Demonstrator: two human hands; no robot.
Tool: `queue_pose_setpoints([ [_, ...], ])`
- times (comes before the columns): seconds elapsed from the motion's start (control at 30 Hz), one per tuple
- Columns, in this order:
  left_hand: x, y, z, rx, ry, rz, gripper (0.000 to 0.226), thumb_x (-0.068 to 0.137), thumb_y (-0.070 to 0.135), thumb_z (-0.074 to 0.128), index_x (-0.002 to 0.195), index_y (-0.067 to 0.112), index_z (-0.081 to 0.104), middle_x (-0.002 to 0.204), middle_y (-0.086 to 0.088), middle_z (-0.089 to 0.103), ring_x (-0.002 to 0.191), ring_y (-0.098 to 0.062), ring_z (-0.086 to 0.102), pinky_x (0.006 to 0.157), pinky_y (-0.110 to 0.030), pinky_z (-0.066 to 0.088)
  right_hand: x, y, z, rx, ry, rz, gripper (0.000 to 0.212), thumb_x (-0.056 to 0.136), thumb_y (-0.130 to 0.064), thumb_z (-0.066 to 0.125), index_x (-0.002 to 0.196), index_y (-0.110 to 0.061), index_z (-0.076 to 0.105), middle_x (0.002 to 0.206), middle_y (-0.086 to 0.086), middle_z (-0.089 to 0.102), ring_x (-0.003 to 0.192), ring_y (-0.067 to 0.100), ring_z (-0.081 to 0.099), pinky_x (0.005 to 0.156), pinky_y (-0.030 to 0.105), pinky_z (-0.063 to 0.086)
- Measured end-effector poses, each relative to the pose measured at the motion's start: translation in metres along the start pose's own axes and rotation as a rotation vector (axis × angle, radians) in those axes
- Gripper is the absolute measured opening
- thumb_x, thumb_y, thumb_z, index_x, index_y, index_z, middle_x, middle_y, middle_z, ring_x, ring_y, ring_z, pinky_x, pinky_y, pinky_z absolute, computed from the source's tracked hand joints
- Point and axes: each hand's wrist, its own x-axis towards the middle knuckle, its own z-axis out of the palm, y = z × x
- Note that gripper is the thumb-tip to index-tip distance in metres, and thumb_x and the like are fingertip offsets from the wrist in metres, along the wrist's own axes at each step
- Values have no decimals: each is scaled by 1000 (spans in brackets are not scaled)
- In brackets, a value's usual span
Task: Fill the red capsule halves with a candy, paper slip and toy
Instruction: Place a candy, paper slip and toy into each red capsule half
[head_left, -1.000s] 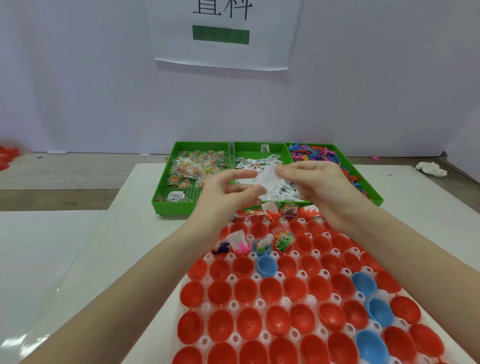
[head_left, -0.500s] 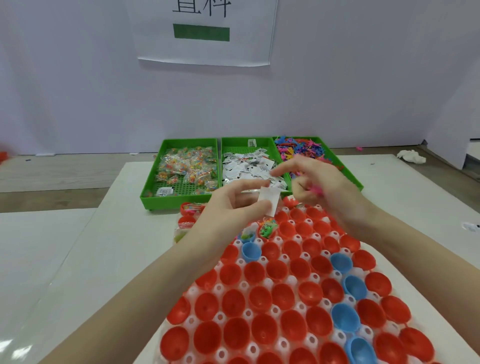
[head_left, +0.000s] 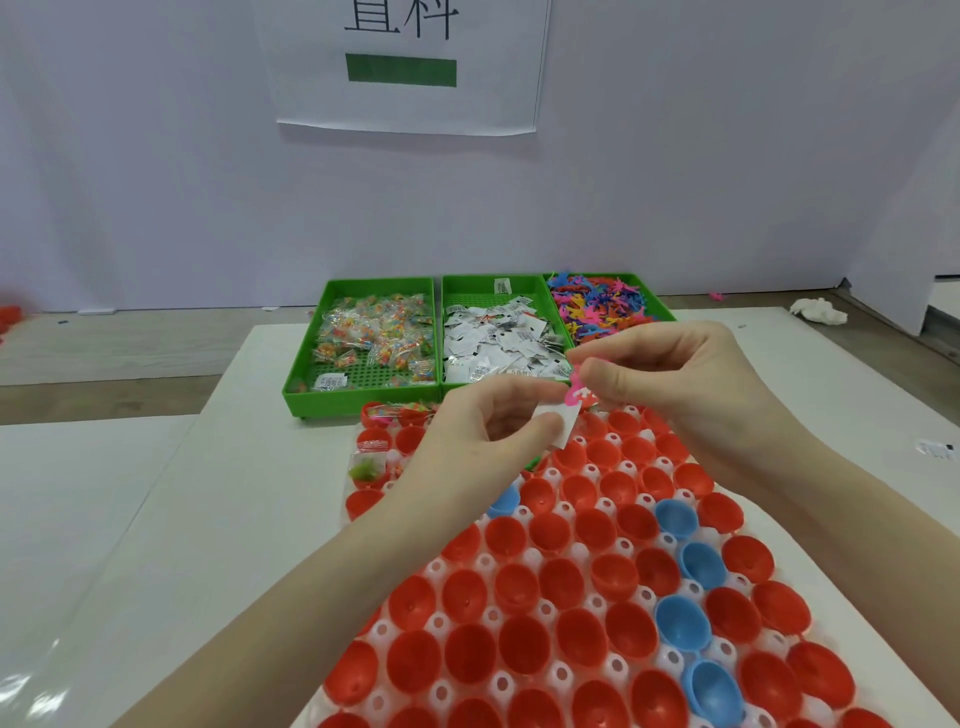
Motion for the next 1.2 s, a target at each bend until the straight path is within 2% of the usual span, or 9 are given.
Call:
queue_pose_setpoints([
  [0.13,0,-1,0,9,22,39,28,86,1,59,86,29,62,77,11,68,73,2,63,70,-10,49,-1,-2,0,-52,-49,60,22,64,-22,66,84,-15,73,65,-3,71,59,5,66,61,11,50],
  [0.3,-1,0,-3,-6,-25,46,34,86,1,59,102,31,56,80,4,70,77,-6,65,74,-15,52,0,-4,4,-253,-16,8,16,76,-4,68,79,-19,71,56,-1,68,51,5,63,56,12,50],
  [0.5,1,1,-7,-44,-68,17,51,83,-5,59,119,29,49,67,8,70,72,-3,65,72,-14,52,1,0,7,-350,-34,-17,19,76,-5,70,87,-20,71,80,-1,72,70,9,68,66,14,53],
  [0.7,24,2,-11,80,-35,-4,70,85,-2,58,144,18,26,95,10,68,72,5,63,84,-15,49,15,5,2,-489,-60,8,21,76,-13,72,76,-34,68,65,-8,68,64,5,65,65,18,53],
  [0.8,32,-3,-3,100,64,14,68,84,4,63,143,18,31,82,3,73,68,5,63,80,-15,50,25,11,-1,-519,2,-1,18,77,-15,72,75,-32,67,73,-10,66,69,8,64,67,21,52],
  [0.93,39,-14,4,169,189,-5,52,81,15,70,125,26,44,98,8,61,71,-7,62,66,-16,53,29,27,-8,-451,-13,86,13,79,-6,69,79,-19,66,75,-2,67,63,6,63,62,17,53],
  [1.03,41,-25,3,391,116,-42,40,82,22,69,118,19,52,98,6,56,77,-11,59,72,-22,51,27,44,-16,-460,-26,165,6,78,-5,70,81,-9,68,71,4,68,60,9,63,63,20,53],
  [1.13,39,-39,0,966,-56,91,35,87,31,61,119,19,59,118,3,55,106,-14,50,93,-25,37,24,59,-20,-624,-40,185,10,77,-8,72,74,-15,66,69,0,66,61,7,60,65,18,50],
  [1.2,38,-47,-4,1184,-118,175,36,91,38,52,124,23,57,127,9,52,119,-12,41,96,-25,29,22,64,-21,-676,-67,193,13,76,-9,73,71,-18,65,66,-4,64,58,1,57,59,10,46],
])
